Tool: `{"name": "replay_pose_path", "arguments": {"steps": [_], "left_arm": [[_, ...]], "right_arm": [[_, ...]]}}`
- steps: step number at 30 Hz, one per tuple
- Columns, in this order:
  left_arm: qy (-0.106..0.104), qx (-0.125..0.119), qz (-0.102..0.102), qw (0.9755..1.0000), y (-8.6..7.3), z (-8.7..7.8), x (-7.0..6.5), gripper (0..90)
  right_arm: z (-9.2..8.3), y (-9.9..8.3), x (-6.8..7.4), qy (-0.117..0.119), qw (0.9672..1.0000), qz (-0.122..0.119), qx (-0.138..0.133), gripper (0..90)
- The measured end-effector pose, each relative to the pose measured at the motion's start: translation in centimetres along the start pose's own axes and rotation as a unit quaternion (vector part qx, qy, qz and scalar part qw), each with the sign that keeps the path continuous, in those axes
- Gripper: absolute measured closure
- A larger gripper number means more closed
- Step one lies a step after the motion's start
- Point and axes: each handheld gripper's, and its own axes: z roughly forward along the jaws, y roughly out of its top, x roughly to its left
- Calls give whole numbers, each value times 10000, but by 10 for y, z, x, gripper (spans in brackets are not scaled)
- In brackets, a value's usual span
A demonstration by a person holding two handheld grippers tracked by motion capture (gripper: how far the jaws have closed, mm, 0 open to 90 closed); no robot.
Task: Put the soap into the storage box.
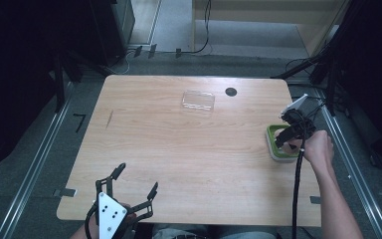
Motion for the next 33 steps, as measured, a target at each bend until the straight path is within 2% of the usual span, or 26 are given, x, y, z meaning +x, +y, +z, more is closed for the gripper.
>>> {"name": "replay_pose_path", "arguments": {"steps": [17, 33], "left_arm": [[8, 4, -15, 10000, 0, 0, 0, 99], [8, 0, -14, 10000, 0, 0, 0, 99]], "right_arm": [[15, 13, -9, 68, 9995, 296, -91, 338], [25, 14, -17, 176, 9983, 542, -151, 337]]}}
